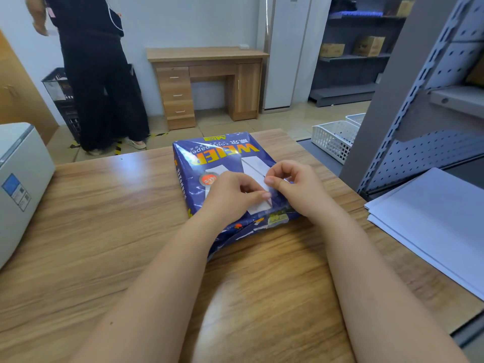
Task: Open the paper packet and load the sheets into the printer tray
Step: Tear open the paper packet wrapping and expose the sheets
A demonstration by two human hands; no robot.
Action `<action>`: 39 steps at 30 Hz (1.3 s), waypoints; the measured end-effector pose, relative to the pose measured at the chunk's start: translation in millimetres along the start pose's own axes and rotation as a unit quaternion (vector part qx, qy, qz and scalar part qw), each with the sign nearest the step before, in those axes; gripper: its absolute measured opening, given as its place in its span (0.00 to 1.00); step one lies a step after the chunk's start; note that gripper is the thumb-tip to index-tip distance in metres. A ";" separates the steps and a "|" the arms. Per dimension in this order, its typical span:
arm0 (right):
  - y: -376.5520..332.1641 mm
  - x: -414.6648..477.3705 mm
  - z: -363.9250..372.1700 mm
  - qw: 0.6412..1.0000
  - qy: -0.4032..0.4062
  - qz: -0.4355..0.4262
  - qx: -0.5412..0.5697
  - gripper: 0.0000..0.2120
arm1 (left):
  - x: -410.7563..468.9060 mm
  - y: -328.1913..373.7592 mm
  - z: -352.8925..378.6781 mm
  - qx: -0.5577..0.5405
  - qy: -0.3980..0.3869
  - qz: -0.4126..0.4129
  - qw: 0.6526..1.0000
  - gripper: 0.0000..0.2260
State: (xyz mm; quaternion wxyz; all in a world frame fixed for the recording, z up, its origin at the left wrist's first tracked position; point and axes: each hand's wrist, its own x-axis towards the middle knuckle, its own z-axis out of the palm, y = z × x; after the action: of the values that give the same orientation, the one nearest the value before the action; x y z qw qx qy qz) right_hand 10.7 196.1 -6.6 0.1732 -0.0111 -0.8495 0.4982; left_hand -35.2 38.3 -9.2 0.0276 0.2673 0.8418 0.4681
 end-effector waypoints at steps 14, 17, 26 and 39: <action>9.0 -13.0 -20.1 0.998 -0.057 0.016 -0.005 0.04 | -2.3 9.8 -2.0 0.070 0.001 0.009 0.998 0.07; 5.6 -15.8 -18.7 0.998 -0.044 0.010 -0.051 0.04 | -3.9 12.6 -0.4 0.080 0.009 0.017 0.997 0.07; -3.9 -23.0 -22.3 0.990 -0.056 0.008 -0.133 0.01 | -22.5 23.1 8.6 0.191 0.074 0.081 0.976 0.11; -2.2 -59.1 -22.3 0.981 -0.038 -0.114 -0.149 0.04 | -53.7 13.6 20.6 0.229 0.156 0.167 0.946 0.04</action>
State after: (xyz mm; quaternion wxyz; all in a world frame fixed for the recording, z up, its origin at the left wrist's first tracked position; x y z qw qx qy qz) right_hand 73.3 202.5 -11.6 0.1930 0.0792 -0.9161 0.3425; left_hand 22.6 34.4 -20.7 -0.2450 0.3267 0.8632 0.2968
